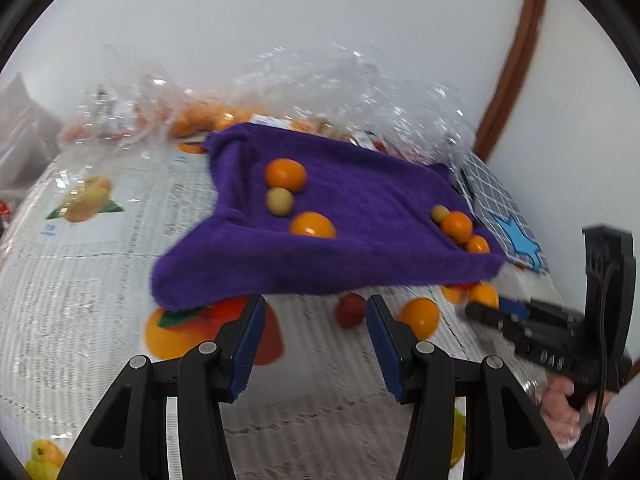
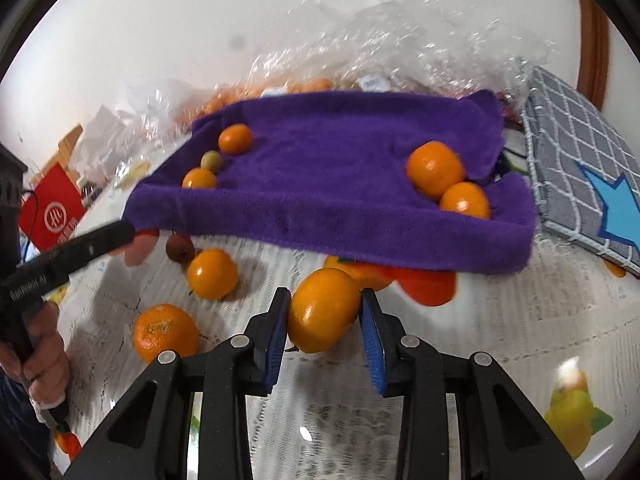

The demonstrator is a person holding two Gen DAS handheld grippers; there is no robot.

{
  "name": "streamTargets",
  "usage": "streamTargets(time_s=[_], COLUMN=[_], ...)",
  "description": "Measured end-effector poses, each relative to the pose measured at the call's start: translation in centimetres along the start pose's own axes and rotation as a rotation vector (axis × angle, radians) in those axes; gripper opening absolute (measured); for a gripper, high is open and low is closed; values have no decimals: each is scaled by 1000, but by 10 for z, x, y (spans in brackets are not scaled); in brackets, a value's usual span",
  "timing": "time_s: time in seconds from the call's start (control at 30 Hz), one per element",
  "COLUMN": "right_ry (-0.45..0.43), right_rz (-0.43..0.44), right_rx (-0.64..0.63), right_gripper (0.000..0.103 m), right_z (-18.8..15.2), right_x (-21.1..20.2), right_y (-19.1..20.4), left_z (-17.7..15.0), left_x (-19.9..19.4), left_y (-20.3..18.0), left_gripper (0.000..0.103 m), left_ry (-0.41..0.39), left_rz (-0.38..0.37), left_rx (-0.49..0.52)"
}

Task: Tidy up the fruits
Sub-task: 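Close the right tool on a large oval orange while the left tool grasps a small red fruit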

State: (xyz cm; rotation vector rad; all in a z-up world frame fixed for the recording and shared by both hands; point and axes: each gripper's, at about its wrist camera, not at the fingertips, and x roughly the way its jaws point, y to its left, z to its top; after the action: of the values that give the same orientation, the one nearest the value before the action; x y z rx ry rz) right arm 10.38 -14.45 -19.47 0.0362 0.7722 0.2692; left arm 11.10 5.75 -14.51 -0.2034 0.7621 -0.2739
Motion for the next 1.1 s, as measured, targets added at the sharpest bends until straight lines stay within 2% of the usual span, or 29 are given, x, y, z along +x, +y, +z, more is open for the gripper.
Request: streamTargets(time_s=[0.13,0.3,0.33,0.5,0.73,1.1], right_ry=[-22,-32,-31,-15,-25,-47], right_rz=[-49,-69,-77,-77,-58,-43], right_rx=[19,33,35,40,17,38], right_gripper=[35,35,35,35,35,35], right_z=[-1,-4,-5,-9,-9,-10], right_x=[-8,-15,-15,-12,-12,-16], right_y=[-17,-34,-37,-40,-35,-38], left_z=[2,4,4,3,3,5], left_x=[17,30,35,39,28,13], left_y=[-12,-26,-29,-30,-14,-14], left_gripper=[49,48,41,22,22,22], left_ry=[70,107,124,142,92,-6], left_rz=[17,21,35,64,-15,-14], left_rx=[26,53,58,62,-24,-45])
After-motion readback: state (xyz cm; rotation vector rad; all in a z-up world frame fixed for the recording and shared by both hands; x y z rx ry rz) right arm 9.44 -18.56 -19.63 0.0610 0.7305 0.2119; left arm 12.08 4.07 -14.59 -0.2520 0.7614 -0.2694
